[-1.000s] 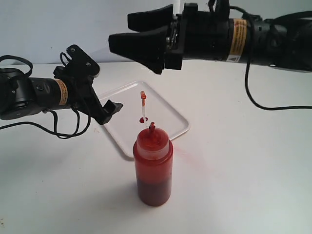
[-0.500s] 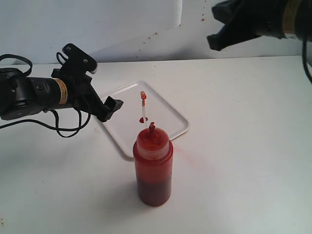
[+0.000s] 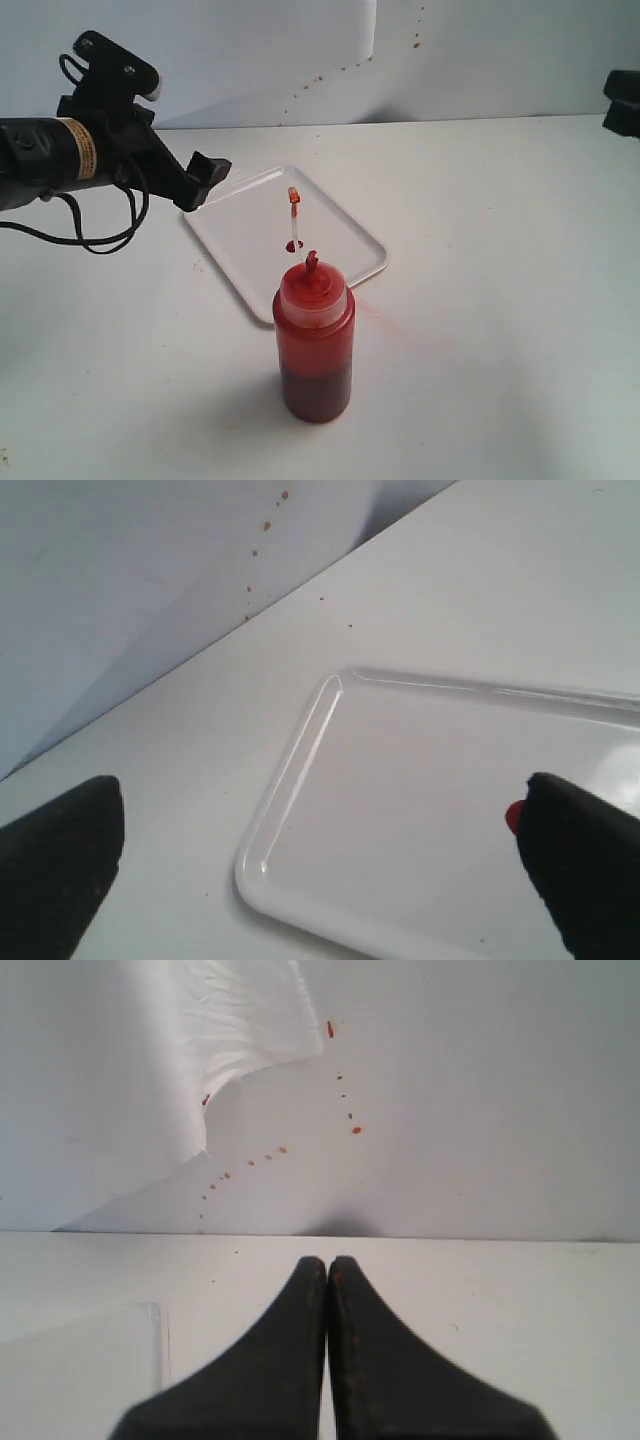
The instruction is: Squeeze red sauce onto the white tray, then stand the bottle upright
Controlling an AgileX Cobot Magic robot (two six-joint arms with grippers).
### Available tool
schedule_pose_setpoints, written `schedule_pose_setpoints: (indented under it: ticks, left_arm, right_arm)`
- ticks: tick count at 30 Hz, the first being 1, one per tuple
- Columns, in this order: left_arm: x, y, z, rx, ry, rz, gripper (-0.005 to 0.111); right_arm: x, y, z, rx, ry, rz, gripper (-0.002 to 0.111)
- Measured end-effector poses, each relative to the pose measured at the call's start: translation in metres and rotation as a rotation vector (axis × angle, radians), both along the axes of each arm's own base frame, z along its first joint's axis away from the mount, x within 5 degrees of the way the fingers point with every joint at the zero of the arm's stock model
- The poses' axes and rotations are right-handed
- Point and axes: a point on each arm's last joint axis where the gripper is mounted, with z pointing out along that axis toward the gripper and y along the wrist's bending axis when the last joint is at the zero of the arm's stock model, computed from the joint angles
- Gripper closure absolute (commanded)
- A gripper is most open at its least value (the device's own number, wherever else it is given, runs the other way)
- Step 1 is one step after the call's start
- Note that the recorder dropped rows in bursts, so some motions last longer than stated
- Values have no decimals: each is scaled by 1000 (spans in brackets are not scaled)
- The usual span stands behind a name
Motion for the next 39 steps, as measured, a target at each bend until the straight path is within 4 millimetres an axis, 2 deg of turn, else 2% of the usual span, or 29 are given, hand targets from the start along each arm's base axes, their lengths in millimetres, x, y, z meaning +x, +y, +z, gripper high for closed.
schedule_pose_setpoints:
  ticks: [3,8,11,12,13,14,17,18,25,34,39]
  left_arm:
    - [-3,2,8,-21,-12,19,2]
    - [-12,5,26,-77,-35,54,3]
    - [-19,7,37,-121,-52,76,12]
    - [-22,8,41,-133,-60,81,19]
    - [-24,9,44,-142,-67,84,30]
    - [-27,10,48,-153,-76,88,46]
    - [-35,12,57,-176,-101,91,108]
    - [-39,12,59,-187,-109,86,105]
    - [-80,14,79,-323,-209,0,105]
    - [-165,32,121,-516,-423,-83,105]
    - [-207,44,147,-568,-585,-120,105]
  right_arm:
    - [-8,0,-13,-8,-3,-17,108]
    - [-14,-10,-24,-53,-11,-145,108]
    - [-14,-18,-27,-40,13,-236,108]
    - [-14,-20,-28,-25,18,-263,108]
    - [-14,-22,-28,-15,18,-279,108]
    - [-14,-23,-27,-6,16,-293,108]
    - [-14,-25,-27,3,16,-310,108]
    - [-14,-25,-27,4,16,-311,108]
    - [-14,-25,-27,7,16,-314,108]
    - [-14,-25,-27,9,17,-317,108]
    - [-14,-25,-27,9,17,-317,108]
